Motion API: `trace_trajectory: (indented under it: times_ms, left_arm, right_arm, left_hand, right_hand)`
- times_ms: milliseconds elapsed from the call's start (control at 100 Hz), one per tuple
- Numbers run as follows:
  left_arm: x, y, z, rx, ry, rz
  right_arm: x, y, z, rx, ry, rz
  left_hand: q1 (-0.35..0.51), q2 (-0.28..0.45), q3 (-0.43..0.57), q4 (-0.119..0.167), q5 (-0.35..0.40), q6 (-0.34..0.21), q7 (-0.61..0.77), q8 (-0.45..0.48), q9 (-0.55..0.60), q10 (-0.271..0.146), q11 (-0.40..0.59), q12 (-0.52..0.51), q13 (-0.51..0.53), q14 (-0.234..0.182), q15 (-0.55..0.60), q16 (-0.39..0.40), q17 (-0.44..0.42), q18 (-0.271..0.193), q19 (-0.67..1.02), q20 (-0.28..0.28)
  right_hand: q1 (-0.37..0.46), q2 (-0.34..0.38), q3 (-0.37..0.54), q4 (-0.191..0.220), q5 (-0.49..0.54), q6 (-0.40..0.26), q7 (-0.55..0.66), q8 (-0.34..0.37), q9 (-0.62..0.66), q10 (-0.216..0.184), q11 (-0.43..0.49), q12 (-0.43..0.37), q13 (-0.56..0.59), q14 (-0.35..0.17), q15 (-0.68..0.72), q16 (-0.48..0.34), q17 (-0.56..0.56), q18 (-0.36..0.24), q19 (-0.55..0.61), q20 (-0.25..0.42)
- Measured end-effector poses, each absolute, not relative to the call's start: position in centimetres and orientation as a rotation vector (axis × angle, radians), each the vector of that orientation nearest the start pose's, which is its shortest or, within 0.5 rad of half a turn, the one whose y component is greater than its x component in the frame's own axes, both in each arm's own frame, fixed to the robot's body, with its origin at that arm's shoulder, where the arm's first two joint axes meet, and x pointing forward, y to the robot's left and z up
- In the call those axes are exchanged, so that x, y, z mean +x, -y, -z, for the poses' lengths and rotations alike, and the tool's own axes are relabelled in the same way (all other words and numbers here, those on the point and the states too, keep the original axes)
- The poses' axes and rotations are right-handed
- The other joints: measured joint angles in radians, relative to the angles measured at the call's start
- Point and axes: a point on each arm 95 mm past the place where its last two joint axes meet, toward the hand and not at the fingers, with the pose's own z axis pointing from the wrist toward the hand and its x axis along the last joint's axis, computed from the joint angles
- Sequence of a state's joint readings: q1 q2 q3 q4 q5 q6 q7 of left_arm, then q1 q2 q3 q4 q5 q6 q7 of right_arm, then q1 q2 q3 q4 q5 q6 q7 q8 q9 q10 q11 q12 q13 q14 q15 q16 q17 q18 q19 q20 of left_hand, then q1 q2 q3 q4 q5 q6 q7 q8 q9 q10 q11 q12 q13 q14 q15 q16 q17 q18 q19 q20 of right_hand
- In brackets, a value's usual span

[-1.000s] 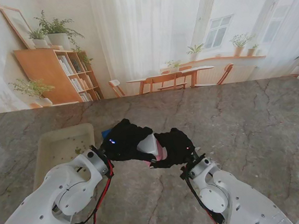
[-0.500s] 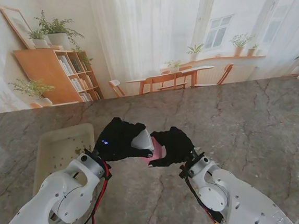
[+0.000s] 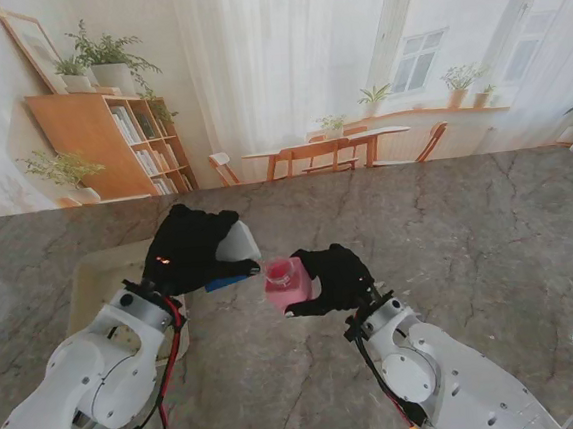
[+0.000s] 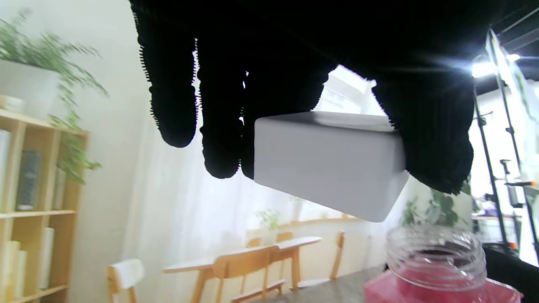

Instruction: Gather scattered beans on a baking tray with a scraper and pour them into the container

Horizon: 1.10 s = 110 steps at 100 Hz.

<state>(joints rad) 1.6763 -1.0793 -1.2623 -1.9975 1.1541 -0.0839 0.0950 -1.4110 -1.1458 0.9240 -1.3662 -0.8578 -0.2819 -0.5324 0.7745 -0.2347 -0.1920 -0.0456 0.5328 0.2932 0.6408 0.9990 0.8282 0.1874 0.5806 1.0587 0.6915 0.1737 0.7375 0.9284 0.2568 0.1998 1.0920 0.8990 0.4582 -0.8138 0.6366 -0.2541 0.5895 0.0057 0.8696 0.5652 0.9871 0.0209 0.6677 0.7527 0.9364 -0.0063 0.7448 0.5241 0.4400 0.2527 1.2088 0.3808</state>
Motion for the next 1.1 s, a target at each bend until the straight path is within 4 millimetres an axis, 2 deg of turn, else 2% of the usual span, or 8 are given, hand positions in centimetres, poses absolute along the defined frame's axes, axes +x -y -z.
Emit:
trace_trajectory:
  times_ms: [170,380,670,770,920,1100]
  left_arm:
    - [33.7,2.1,19.6,-0.751,-1.329,1.651]
    - [32.3,-0.5,20.1,-0.767,-1.339,1.563]
    - [31.2,-1.1,21.4,-0.772,-1.337,1.534]
    - [31.2,-1.3,21.7,-0.785,-1.328,1.526]
    - [31.2,-1.6,22.1,-0.811,-1.31,1.519]
    - [31.1,-1.8,22.8,-0.831,-1.29,1.521]
  right_arm:
    - [39.7,-7.5,34.6,1.037,-1.296,-2.061]
    - [40.1,-7.2,35.3,1.137,-1.28,-2.058]
    - [40.8,-7.5,36.9,1.197,-1.356,-2.038]
    - [40.7,-8.1,37.4,1.19,-1.395,-2.065]
    - [40.4,-9.1,38.4,1.173,-1.452,-2.095]
    - [40.5,-9.7,39.0,1.166,-1.494,-2.103]
  left_hand:
    - [0.0,0.0,0.0,0.0,-0.001,0.0,0.0,0.0,-0.001,0.0,0.001,0.0,0.0,-0.001,0.0,0.0,0.0,-0.001,0.0,0.0]
    - [0.0,0.0,0.0,0.0,-0.001,0.0,0.0,0.0,-0.001,0.0,0.006,-0.008,0.0,-0.002,-0.001,0.0,0.0,-0.002,0.0,0.0]
    - [0.0,0.0,0.0,0.0,-0.001,0.0,0.0,0.0,-0.001,-0.001,0.007,-0.008,0.0,-0.003,-0.001,0.0,0.0,-0.005,0.0,-0.001]
    - [0.0,0.0,0.0,0.0,-0.001,0.0,0.0,0.0,-0.001,-0.001,0.007,-0.008,0.0,-0.003,-0.001,0.0,0.0,-0.006,0.0,-0.001]
    - [0.0,0.0,0.0,0.0,-0.001,0.0,0.0,0.0,-0.001,-0.001,0.007,-0.008,0.0,-0.003,-0.001,0.0,0.0,-0.007,0.0,-0.001]
    - [0.0,0.0,0.0,0.0,-0.001,0.0,0.0,0.0,-0.001,-0.001,0.007,-0.008,0.0,-0.004,-0.001,0.0,0.0,-0.008,0.0,-0.001]
  right_hand:
    - [0.002,0.013,-0.018,0.0,-0.001,0.0,0.0,0.0,0.0,-0.004,-0.002,-0.011,0.0,-0.002,-0.004,-0.007,0.0,0.0,0.0,0.0]
    - [0.003,0.024,-0.033,0.0,-0.003,0.0,0.0,-0.007,0.001,-0.012,-0.011,-0.026,0.004,-0.009,-0.022,-0.017,0.011,-0.001,0.0,0.0]
    - [0.026,0.026,-0.041,0.0,-0.037,0.0,0.016,-0.01,0.001,-0.013,-0.063,-0.046,0.01,-0.009,-0.041,-0.032,0.012,-0.001,-0.001,0.0]
    - [0.033,0.026,-0.041,0.0,-0.062,-0.007,0.028,0.027,-0.011,-0.013,-0.073,-0.046,0.01,-0.009,-0.049,-0.04,0.012,-0.001,-0.001,0.0]
    - [0.033,0.026,-0.041,0.0,-0.098,-0.008,0.057,0.126,-0.013,-0.013,-0.074,-0.057,0.01,-0.009,-0.049,-0.043,0.014,-0.003,-0.002,-0.009]
    - [0.033,0.026,-0.041,0.0,-0.11,-0.008,0.067,0.161,-0.013,-0.013,-0.074,-0.059,0.01,-0.009,-0.049,-0.043,0.014,-0.008,-0.002,-0.011]
